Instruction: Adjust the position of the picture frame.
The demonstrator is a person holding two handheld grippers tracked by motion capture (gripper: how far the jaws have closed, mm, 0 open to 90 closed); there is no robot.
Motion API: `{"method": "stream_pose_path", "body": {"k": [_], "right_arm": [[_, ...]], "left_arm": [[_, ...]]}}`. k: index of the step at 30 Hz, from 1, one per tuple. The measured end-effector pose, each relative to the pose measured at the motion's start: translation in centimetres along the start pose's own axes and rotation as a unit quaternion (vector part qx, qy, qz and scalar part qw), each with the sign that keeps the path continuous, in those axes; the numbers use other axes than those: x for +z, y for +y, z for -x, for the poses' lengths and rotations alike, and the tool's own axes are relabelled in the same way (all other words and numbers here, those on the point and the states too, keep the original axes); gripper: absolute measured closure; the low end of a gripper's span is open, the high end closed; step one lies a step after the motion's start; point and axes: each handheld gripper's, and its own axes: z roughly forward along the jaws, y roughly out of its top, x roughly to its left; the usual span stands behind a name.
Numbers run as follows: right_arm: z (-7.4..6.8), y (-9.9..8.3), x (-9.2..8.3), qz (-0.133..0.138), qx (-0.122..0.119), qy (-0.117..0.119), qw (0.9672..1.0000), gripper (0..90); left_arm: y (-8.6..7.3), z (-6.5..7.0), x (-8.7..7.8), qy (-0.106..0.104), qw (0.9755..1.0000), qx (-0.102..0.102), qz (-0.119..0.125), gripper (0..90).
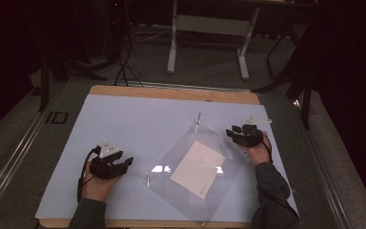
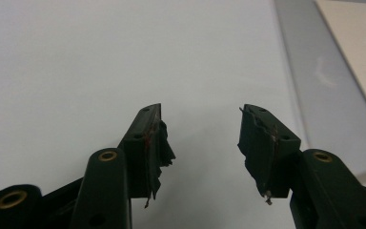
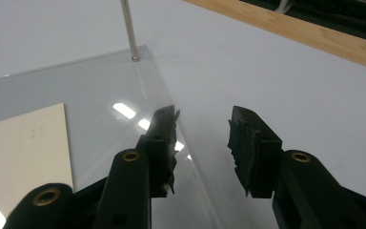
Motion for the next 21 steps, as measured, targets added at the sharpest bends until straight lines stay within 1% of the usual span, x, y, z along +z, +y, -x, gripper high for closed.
{"method": "stream_pose_path", "body": {"k": [2,4,5,6,7,8,9,10,11,13,14,15,16,17,19,20,21], "right_arm": [[-0.1,0.1,0.3,-0.002,-0.005,0.002,1.0000,61.9],[-0.2,0.2,0.4,-0.001,-0.006,0.006,1.0000,62.1],[-0.2,0.3,0.5,-0.001,-0.007,0.008,0.9999,62.3],[-0.4,0.5,0.7,-0.002,-0.009,0.008,0.9999,62.9],[-0.4,0.6,0.8,-0.003,-0.011,0.009,0.9999,62.9],[-0.4,0.6,0.8,-0.003,-0.011,0.009,0.9999,63.2],[-0.6,0.9,1.1,0.000,-0.013,0.009,0.9999,63.2],[-0.7,1.0,1.2,0.001,-0.012,0.012,0.9999,63.2],[-0.7,1.1,1.2,0.000,-0.013,0.013,0.9998,63.1],[-0.8,1.3,1.5,0.000,-0.012,0.014,0.9998,63.1],[-0.8,1.4,1.5,0.000,-0.013,0.016,0.9998,63.1],[-0.8,1.4,1.5,0.000,-0.013,0.016,0.9998,63.1],[-0.9,1.6,1.7,0.001,-0.011,0.016,0.9998,63.1],[-1.0,1.8,1.8,0.001,-0.013,0.016,0.9998,63.1],[-1.4,2.3,2.0,0.003,-0.018,0.020,0.9996,63.0],[-1.4,2.3,2.0,0.003,-0.018,0.020,0.9996,63.0],[-1.5,2.4,2.1,0.002,-0.020,0.021,0.9996,62.9]], "left_arm": [[-0.1,0.2,-0.1,-0.004,1.0000,0.003,0.000,50.7],[-0.2,0.7,-0.3,-0.011,0.9998,0.014,-0.001,50.8],[-0.3,0.9,-0.3,-0.018,0.9997,0.017,-0.001,50.8],[-0.4,1.2,-0.4,-0.030,0.9994,0.019,0.001,50.9],[-0.4,1.2,-0.4,-0.030,0.9994,0.019,0.001,51.2],[-0.5,1.4,-0.5,-0.033,0.9991,0.025,0.001,51.2],[-0.6,1.7,-0.6,-0.042,0.9986,0.032,0.002,51.7],[-0.6,1.7,-0.6,-0.042,0.9986,0.032,0.002,51.8],[-0.8,2.0,-0.6,-0.051,0.9980,0.037,0.003,52.2],[-1.0,2.1,-0.6,-0.054,0.9977,0.040,0.004,53.6],[-1.2,2.3,-0.3,-0.059,0.9972,0.046,-0.001,55.1],[-1.2,2.3,-0.3,-0.059,0.9972,0.046,-0.001,55.8],[-1.4,2.3,0.0,-0.068,0.9967,0.044,-0.008,55.8],[-1.4,2.5,0.1,-0.074,0.9963,0.044,-0.008,56.7],[-1.5,2.9,0.1,-0.078,0.9954,0.054,-0.008,57.1],[-1.5,2.9,0.1,-0.078,0.9954,0.054,-0.008,57.1],[-1.5,3.2,0.0,-0.081,0.9950,0.058,-0.008,57.1]]}}
